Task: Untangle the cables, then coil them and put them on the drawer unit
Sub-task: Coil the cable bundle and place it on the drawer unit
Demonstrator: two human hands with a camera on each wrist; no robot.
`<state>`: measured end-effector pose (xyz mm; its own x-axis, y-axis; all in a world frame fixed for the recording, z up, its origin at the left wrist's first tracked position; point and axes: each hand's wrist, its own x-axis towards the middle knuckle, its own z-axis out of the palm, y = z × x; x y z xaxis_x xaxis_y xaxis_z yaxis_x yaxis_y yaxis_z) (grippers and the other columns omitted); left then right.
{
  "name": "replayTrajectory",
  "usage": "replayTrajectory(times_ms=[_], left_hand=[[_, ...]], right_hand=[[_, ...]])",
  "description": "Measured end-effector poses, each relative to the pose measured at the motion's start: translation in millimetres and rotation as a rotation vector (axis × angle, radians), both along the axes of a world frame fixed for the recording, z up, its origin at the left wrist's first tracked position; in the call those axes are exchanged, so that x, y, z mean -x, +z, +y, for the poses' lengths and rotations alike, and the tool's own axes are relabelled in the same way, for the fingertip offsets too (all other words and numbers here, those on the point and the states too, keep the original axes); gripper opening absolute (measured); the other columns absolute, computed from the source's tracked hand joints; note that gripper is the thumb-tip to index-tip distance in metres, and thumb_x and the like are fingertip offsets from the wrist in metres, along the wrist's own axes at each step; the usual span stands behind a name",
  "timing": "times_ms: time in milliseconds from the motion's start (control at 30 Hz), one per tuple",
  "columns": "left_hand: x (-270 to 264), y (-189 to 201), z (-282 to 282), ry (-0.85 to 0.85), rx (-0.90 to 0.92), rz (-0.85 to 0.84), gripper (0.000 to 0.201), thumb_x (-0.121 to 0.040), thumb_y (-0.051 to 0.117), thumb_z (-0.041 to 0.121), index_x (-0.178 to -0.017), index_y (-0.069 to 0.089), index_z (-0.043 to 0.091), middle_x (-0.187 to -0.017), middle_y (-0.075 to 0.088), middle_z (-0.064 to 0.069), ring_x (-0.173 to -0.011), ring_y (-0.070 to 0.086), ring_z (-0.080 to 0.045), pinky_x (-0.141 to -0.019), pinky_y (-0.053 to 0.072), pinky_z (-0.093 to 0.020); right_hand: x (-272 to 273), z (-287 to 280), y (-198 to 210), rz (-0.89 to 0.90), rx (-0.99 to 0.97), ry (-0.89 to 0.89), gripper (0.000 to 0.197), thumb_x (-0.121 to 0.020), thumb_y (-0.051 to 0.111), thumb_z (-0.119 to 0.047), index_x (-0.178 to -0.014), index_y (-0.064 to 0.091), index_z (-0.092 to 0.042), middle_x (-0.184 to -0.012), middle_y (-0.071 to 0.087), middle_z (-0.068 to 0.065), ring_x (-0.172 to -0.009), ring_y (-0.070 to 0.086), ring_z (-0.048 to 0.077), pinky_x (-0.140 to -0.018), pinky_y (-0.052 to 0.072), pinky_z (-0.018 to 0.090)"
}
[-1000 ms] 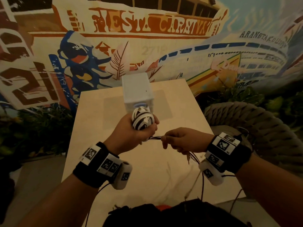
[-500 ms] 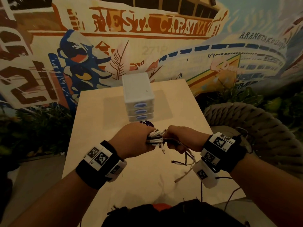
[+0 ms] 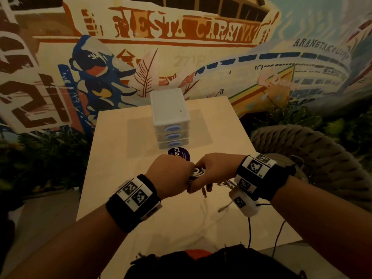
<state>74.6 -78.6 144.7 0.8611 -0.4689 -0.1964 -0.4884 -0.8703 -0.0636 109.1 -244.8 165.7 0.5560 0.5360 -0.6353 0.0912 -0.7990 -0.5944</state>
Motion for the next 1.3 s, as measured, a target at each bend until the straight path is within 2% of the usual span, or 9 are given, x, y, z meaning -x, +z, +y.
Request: replayTrajectory(times_ms=[67, 200, 300, 500, 767, 867, 967, 1167, 1300], left_hand=[[-0.3, -1.5, -4.2, 0.006, -0.036, 0.017, 0.017, -0.095, 0.058, 0.039, -0.095, 0.066, 0.025, -0.076, 0.057, 0.007, -0.069, 0.055, -0.015, -0.063, 0.043, -0.029], [1.3, -4.5, -8.9, -0.01, -0.121, 0.026, 0.016, -0.094, 0.061, 0.034, -0.082, 0.066, 0.023, -0.07, 0.055, 0.006, -0.066, 0.054, -0.017, -0.062, 0.04, -0.029], [4.0, -6.4, -7.4, 0.044, -0.12, 0.006, 0.021, -0.092, 0.058, 0.029, -0.072, 0.055, 0.023, -0.064, 0.048, 0.005, -0.064, 0.054, -0.019, -0.06, 0.04, -0.029], [12.8, -4.9, 4.1, 0.152, 0.098, 0.008, 0.037, -0.087, 0.063, 0.045, -0.115, 0.052, 0.025, -0.097, 0.067, 0.004, -0.087, 0.064, -0.021, -0.068, 0.047, -0.031], [15.1, 0.0, 5.6, 0.099, 0.083, 0.07, 0.031, -0.092, 0.059, 0.032, -0.122, 0.052, 0.024, -0.106, 0.067, 0.001, -0.092, 0.064, -0.023, -0.07, 0.045, -0.031], [10.6, 1.3, 20.4, 0.128, 0.364, 0.053, 0.071, -0.085, 0.071, 0.048, -0.145, 0.034, 0.039, -0.122, 0.066, 0.012, -0.098, 0.067, -0.016, -0.08, 0.056, -0.032], [7.4, 4.0, 43.3, 0.275, 0.74, 0.301, 0.11, -0.067, 0.085, 0.064, -0.153, 0.017, 0.054, -0.13, 0.058, 0.022, -0.094, 0.069, -0.003, -0.081, 0.059, -0.028], [16.6, 3.5, 32.4, 0.159, 1.314, 0.631, 0.087, -0.072, 0.083, 0.06, -0.143, 0.047, 0.027, -0.142, 0.059, 0.009, -0.13, 0.058, -0.016, -0.1, 0.052, -0.036], [17.1, 21.1, 9.8, 0.061, 1.529, 0.685, 0.076, -0.08, 0.078, 0.054, -0.146, 0.047, 0.032, -0.145, 0.058, 0.0, -0.132, 0.057, -0.022, -0.098, 0.053, -0.035]], right_hand=[[0.0, 7.9, -3.2, -0.028, 0.056, 0.032, 0.025, -0.077, 0.083, -0.046, -0.089, 0.075, -0.026, -0.064, 0.071, -0.019, -0.068, 0.07, 0.002, -0.083, 0.056, 0.032], [5.3, 26.6, -13.9, -0.184, 0.217, 0.07, 0.022, -0.079, 0.08, -0.04, -0.084, 0.075, -0.019, -0.068, 0.069, -0.008, -0.062, 0.063, 0.008, -0.06, 0.047, 0.023], [10.7, 31.6, -19.0, -0.288, 0.271, 0.12, 0.023, -0.086, 0.071, -0.037, -0.073, 0.062, -0.02, -0.068, 0.06, -0.003, -0.065, 0.056, 0.016, -0.065, 0.043, 0.027], [13.5, 23.0, -13.3, -0.36, 0.234, 0.192, 0.034, -0.096, 0.056, -0.036, -0.067, 0.049, -0.019, -0.065, 0.05, 0.0, -0.058, 0.044, 0.014, -0.055, 0.036, 0.024], [16.9, 15.3, -13.8, -0.322, 0.186, 0.17, 0.031, -0.095, 0.056, -0.032, -0.072, 0.052, -0.011, -0.062, 0.048, 0.002, -0.056, 0.04, 0.017, -0.057, 0.036, 0.029], [13.1, 4.0, -7.3, -0.321, 0.077, 0.082, 0.029, -0.094, 0.058, -0.029, -0.076, 0.056, -0.006, -0.064, 0.05, 0.004, -0.058, 0.044, 0.019, -0.058, 0.036, 0.031], [4.7, -13.5, -2.4, -0.241, -0.155, -0.119, 0.027, -0.091, 0.065, -0.025, -0.093, 0.067, 0.002, -0.069, 0.059, 0.004, -0.062, 0.056, 0.019, -0.063, 0.045, 0.031], [14.9, -8.7, 7.0, 0.001, -0.56, -0.211, 0.025, -0.071, 0.06, -0.018, -0.087, 0.068, -0.001, -0.068, 0.063, 0.004, -0.06, 0.059, 0.017, -0.06, 0.05, 0.026], [21.5, 2.4, 11.0, 0.091, -0.691, -0.18, 0.028, -0.076, 0.061, -0.019, -0.097, 0.068, -0.002, -0.08, 0.07, 0.007, -0.07, 0.066, 0.014, -0.067, 0.055, 0.027]])
